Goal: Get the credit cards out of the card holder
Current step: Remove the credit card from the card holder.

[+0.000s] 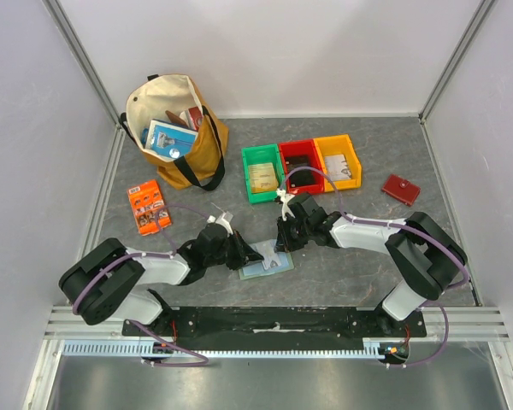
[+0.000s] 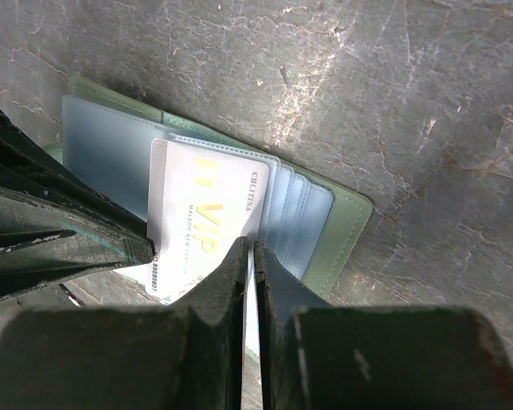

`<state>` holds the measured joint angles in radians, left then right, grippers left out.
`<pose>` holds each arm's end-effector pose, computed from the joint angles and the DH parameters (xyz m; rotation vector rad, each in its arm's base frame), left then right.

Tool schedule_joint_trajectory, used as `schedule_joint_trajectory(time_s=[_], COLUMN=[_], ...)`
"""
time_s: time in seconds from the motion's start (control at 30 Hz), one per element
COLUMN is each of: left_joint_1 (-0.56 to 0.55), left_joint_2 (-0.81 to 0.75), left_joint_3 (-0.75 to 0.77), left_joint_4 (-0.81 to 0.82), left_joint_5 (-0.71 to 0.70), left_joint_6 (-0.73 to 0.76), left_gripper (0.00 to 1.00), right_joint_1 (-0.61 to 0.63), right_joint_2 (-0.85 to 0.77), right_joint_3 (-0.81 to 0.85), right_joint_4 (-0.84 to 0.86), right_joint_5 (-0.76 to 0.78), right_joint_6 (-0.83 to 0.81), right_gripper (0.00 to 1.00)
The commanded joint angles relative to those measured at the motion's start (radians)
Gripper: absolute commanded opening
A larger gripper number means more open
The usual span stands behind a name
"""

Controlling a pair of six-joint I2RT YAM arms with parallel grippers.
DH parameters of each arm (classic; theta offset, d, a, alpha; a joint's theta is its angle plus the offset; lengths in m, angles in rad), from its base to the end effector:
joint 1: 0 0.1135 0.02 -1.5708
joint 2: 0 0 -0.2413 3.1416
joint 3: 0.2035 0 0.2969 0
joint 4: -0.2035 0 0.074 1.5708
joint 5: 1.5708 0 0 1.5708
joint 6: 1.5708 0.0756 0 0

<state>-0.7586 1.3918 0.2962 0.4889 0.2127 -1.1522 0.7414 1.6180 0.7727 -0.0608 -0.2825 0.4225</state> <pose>0.1958 -0.2076 0.0355 -0.3486 2.4563 -1.2109 0.2510 0.2584 0.0614 -0.5431 2.5671 0.8085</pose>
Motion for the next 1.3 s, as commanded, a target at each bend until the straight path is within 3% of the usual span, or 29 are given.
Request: schedule_joint_trajectory(time_s=[0.0,0.3,0.4,0.53,0.9,1.13,1.27], left_joint_1=[0.01,0.025,0.028,0.034,0.042,0.044,0.05], left_joint_2=[0.019,0.062,0.069,0.064,-0.048,-0.001,0.029], left_joint_3=[-0.003,-0.017,-0.025,-0.045,-0.112,-0.077,-0.065], left_joint_4=[0.102,0.163,0.184,0.192,0.099,0.111,0.123], left_joint_5=[0.008,0.017,0.02,0.02,-0.009,-0.001,-0.006], left_joint_6=[-0.043,-0.057,-0.057,-0.055,-0.041,-0.026,-0.02], left_gripper=[0.18,0.2,0.16,0.02,0.02,0.3,0.35], right_joint_1=[0.0,0.0,0.0,-0.001,-0.005,-0.005,-0.008], right_joint_2=[0.022,0.02,0.026,0.028,0.026,0.029,0.025], right_joint_3=[-0.03,-0.026,-0.024,-0.024,-0.023,-0.023,-0.023], right_joint_4=[-0.04,-0.043,-0.047,-0.047,-0.056,-0.054,-0.056], right_joint_5=[0.019,0.019,0.019,0.022,0.026,0.023,0.023], right_joint_6=[-0.005,-0.008,-0.008,-0.01,-0.017,-0.019,-0.018], right_gripper=[0.12,0.12,0.12,0.12,0.11,0.1,0.1])
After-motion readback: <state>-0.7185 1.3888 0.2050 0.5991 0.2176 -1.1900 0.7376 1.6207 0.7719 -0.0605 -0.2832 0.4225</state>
